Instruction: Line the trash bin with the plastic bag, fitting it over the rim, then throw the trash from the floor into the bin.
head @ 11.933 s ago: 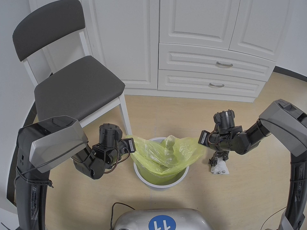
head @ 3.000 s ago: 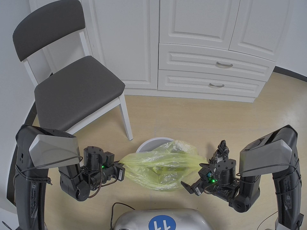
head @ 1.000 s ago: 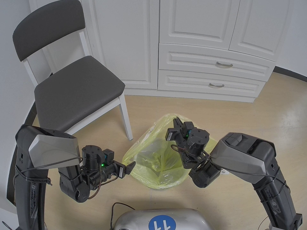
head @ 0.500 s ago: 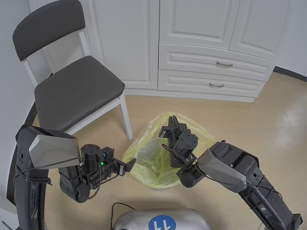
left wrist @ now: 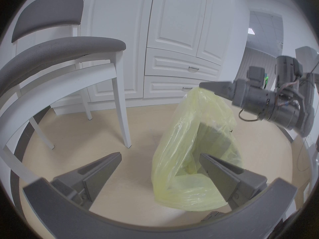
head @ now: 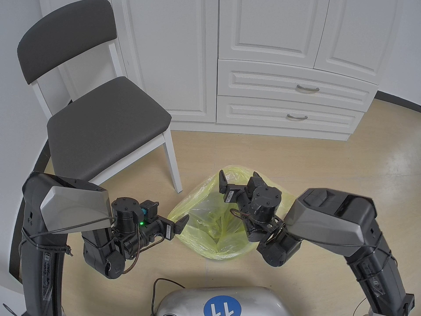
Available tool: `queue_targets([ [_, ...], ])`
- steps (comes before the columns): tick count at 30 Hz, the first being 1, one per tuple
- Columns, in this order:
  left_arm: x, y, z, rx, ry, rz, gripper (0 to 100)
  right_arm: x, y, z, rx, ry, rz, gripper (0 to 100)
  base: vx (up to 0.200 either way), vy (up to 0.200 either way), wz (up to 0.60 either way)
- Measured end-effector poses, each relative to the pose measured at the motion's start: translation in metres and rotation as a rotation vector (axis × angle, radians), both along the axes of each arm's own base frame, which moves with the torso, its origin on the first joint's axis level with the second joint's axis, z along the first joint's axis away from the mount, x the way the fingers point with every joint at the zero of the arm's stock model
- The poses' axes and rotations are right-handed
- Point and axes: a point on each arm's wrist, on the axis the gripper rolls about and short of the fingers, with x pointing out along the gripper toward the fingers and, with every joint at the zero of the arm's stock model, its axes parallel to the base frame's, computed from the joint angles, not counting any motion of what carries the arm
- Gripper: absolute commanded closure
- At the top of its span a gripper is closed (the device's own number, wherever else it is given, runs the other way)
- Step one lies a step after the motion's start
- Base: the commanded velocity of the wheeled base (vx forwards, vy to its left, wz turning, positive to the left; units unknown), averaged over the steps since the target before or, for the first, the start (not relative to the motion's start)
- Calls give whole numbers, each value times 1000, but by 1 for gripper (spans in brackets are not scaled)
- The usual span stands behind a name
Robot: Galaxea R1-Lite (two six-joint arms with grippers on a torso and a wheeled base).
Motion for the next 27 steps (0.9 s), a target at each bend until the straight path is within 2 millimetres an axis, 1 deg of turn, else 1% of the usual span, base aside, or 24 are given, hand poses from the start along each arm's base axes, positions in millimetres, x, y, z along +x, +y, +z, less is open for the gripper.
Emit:
queue_targets([
  [4,0,-8,2,-57,6,2,0,-9,-11,23,-4,69,28,0,0,0,0],
  [9,3,-20,4,-97,0,24,0,-13,-30,35,-80,210,10,0,0,0,0],
  [13,6,-27,2,-104,12,39,0,-11,-54,42,-144,321,-39,0,0,0,0],
  [19,13,-35,-4,-102,106,109,0,-7,-93,49,-206,445,-98,0,0,0,0],
  [23,18,-39,-5,-100,154,137,0,-3,-109,51,-223,465,-108,0,0,0,0],
  [27,28,-41,-3,-129,175,182,0,2,-118,45,-237,479,-126,0,0,0,0],
])
